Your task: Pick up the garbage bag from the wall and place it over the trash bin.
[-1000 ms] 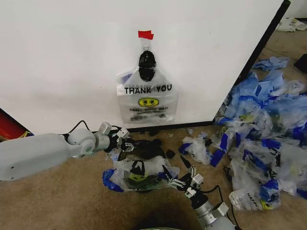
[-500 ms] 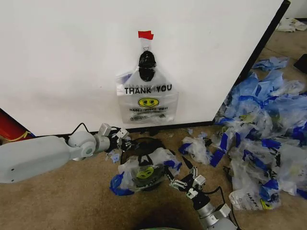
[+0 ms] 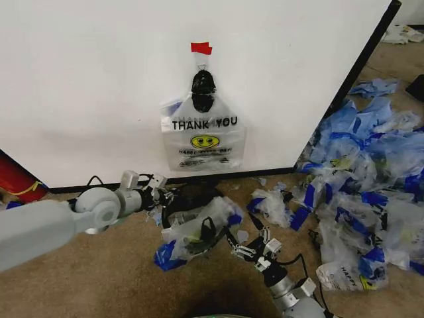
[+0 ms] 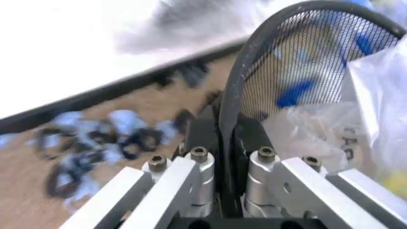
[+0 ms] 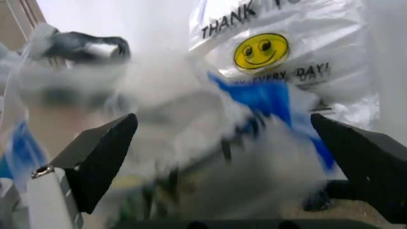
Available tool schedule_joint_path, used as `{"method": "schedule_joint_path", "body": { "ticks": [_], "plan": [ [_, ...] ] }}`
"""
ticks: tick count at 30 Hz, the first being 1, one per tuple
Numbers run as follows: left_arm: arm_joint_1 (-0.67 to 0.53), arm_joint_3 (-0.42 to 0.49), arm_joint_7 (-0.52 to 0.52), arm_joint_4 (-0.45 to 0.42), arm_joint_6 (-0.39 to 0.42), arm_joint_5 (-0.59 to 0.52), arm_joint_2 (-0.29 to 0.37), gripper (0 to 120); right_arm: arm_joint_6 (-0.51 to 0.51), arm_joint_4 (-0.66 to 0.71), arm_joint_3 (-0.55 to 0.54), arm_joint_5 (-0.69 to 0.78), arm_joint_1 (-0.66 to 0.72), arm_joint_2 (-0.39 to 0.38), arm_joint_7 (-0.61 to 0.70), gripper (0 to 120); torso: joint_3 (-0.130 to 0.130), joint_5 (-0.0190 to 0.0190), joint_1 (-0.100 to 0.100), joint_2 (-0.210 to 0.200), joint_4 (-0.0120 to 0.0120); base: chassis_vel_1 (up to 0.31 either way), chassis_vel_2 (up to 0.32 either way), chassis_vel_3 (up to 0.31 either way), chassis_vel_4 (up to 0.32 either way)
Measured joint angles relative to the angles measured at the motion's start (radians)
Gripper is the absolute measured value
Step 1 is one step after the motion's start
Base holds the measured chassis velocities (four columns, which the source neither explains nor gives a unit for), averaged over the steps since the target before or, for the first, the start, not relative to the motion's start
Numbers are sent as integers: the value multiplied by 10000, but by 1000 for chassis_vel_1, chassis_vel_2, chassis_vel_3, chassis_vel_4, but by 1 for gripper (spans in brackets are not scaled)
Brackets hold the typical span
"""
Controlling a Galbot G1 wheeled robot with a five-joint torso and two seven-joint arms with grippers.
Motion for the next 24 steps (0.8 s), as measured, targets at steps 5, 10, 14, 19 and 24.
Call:
{"method": "schedule_joint_path", "body": {
  "ticks": [5,10,14,19,24],
  "plan": [
    [1968,-1678,-1334,-712,-21,-206,575,3,-17,119,-79,50,131,-84,17,100,-1,2,-1,0,20,0,0,0,0],
    [3497,-3129,-2523,-1222,-180,-616,687,3,-64,397,121,57,105,-137,101,100,-1,9,-1,1,0,0,0,0,0],
    [3697,-3232,-3241,-1398,-279,-836,549,3,-68,490,157,58,66,-190,105,100,0,6,-1,0,9,0,0,0,0],
    [3761,-3224,-4541,-1591,-463,-1330,132,3,-55,566,280,56,-48,-274,100,100,0,10,0,0,2,0,0,0,0],
    [3806,-3129,-5703,-1575,-640,-1640,-543,3,-51,790,708,76,-492,-371,115,100,0,7,-1,0,7,0,0,0,0]
  ]
}}
